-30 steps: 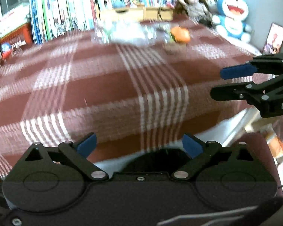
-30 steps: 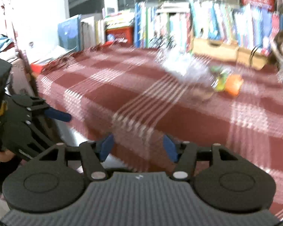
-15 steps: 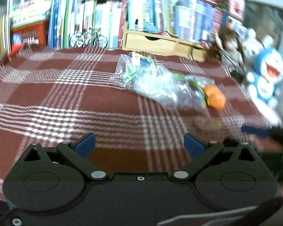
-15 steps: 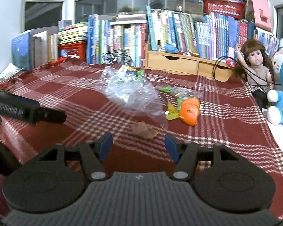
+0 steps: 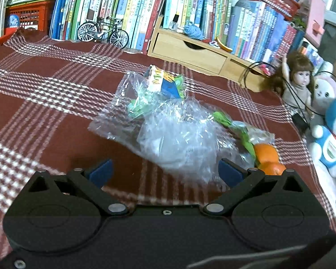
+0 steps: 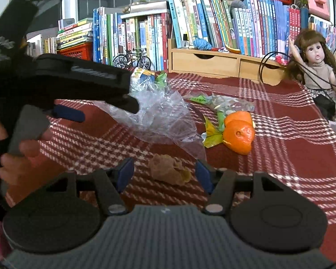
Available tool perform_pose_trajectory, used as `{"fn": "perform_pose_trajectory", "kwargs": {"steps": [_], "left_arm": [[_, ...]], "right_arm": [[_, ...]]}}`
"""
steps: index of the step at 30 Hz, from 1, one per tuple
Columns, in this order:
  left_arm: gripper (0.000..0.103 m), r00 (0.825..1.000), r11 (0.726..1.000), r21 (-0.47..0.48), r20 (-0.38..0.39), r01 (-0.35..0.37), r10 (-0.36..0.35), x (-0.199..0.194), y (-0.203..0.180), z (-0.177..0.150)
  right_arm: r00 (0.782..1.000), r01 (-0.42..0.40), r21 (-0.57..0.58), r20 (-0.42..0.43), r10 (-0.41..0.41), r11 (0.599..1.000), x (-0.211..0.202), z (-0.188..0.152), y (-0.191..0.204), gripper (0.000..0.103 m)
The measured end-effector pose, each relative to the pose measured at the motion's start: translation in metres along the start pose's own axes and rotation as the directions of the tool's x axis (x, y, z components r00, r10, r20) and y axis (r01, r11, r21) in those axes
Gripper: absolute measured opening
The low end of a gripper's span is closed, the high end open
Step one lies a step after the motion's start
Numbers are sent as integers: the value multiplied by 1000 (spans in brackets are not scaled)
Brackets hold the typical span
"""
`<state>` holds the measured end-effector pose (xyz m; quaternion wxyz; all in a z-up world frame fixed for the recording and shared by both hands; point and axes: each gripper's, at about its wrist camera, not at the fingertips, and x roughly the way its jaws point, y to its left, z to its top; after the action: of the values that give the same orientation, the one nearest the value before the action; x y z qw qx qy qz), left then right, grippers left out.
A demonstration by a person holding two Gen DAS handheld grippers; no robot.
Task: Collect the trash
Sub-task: 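Grasp the clear plastic bag with the left tool while the right tool grasps the brown crumpled paper, then lift the plastic bag and brown paper and carry both over the bin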
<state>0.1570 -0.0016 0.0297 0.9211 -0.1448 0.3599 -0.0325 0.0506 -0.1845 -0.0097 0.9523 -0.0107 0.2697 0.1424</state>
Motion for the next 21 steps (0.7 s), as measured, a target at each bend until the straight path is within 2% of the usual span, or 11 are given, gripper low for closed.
{"fn": "perform_pose_trajectory", "kwargs": {"steps": [4, 6, 7, 9, 11, 14, 17, 21], "left_arm": [[100, 1000, 999, -36, -5, -6, 5, 22, -1, 3], [100, 1000, 998, -57, -8, 14, -14, 27, 0, 3], [96, 1000, 997, -67, -9, 24, -25, 29, -1, 3], [79, 998, 996, -69, -1, 57, -57, 28, -3, 2], [51, 996, 994, -55, 0, 93, -93, 26, -6, 2], [46, 997, 997, -16, 17, 79, -79, 15, -14, 0], [44, 997, 997, 41, 46, 61, -63, 2, -20, -4], [44, 995, 996, 57, 66, 68, -72, -21, -19, -8]], "right_arm": [[1000, -2, 13, -21, 2, 1000, 7, 0, -2, 62], [999, -2, 10, -32, 2, 1000, 10, -1, -2, 48], [999, 1, 6, -35, -1, 1000, 11, -2, -1, 44], [999, -3, -3, -37, 3, 1000, 11, -2, -1, 38], [1000, -4, -13, -29, 3, 1000, 10, -3, 0, 36], [1000, -3, -14, -15, 3, 1000, 6, -3, 1, 34], [1000, 2, -19, 3, -2, 1000, 2, -3, 1, 34], [1000, 1, -11, 24, -1, 1000, -8, -3, 0, 33]]}}
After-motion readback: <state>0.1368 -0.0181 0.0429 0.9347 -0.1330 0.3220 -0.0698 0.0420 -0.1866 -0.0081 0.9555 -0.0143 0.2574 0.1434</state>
